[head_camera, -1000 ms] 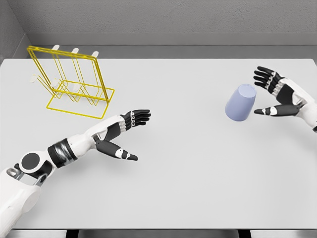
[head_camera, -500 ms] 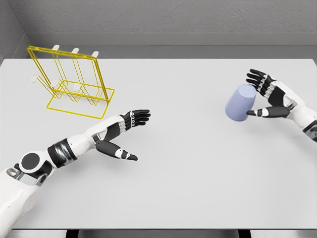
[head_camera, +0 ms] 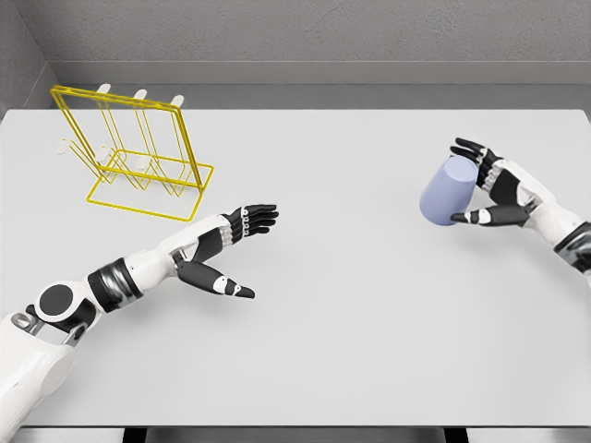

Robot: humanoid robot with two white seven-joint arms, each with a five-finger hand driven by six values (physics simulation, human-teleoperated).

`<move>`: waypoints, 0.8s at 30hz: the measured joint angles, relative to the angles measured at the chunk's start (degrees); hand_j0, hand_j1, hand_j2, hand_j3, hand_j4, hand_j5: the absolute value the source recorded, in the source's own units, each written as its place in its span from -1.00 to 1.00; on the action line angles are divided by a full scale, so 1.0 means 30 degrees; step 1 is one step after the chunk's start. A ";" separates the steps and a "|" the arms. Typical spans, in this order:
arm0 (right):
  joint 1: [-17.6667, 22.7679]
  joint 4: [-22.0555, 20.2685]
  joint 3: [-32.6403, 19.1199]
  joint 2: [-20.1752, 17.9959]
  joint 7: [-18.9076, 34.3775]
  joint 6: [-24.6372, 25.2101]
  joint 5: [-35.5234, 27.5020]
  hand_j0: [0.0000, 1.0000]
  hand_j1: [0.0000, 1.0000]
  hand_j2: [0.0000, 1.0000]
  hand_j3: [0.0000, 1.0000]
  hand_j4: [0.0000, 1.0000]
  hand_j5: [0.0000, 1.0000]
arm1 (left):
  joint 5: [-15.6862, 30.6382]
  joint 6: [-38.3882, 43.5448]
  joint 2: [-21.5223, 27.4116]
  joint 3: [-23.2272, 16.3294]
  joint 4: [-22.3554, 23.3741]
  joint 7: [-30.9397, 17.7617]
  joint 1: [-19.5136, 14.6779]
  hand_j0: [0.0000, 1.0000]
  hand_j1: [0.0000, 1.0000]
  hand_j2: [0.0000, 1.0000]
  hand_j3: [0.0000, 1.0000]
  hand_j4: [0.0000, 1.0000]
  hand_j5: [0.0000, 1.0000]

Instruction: Place the cup on the cup holder with both arms

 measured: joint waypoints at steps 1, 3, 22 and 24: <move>0.0000 0.0031 0.0012 0.0053 -0.0001 0.0003 0.0001 1.00 1.00 1.00 1.00 1.00 1.00 | 0.0000 0.0000 0.0000 0.0001 0.0001 0.0000 0.0000 1.00 1.00 1.00 1.00 1.00 1.00; 0.0029 0.0083 0.0026 0.0142 -0.0004 0.0006 0.0003 1.00 1.00 1.00 1.00 1.00 1.00 | -0.0002 -0.0031 -0.0004 0.0001 0.0003 0.0000 0.0000 1.00 1.00 1.00 1.00 1.00 1.00; -0.0088 0.0470 0.0212 0.0857 -0.0002 0.0046 0.0317 0.99 0.99 0.99 0.99 0.99 0.99 | 0.0022 -0.0410 -0.0032 -0.0002 0.0245 0.0000 -0.0029 1.00 1.00 1.00 1.00 1.00 1.00; -0.0147 0.0599 0.0216 0.0894 -0.0001 0.0056 0.0394 0.69 0.69 0.69 0.69 0.69 0.69 | 0.0037 -0.0410 -0.0037 0.0000 0.0299 0.0000 -0.0029 1.00 1.00 1.00 1.00 1.00 1.00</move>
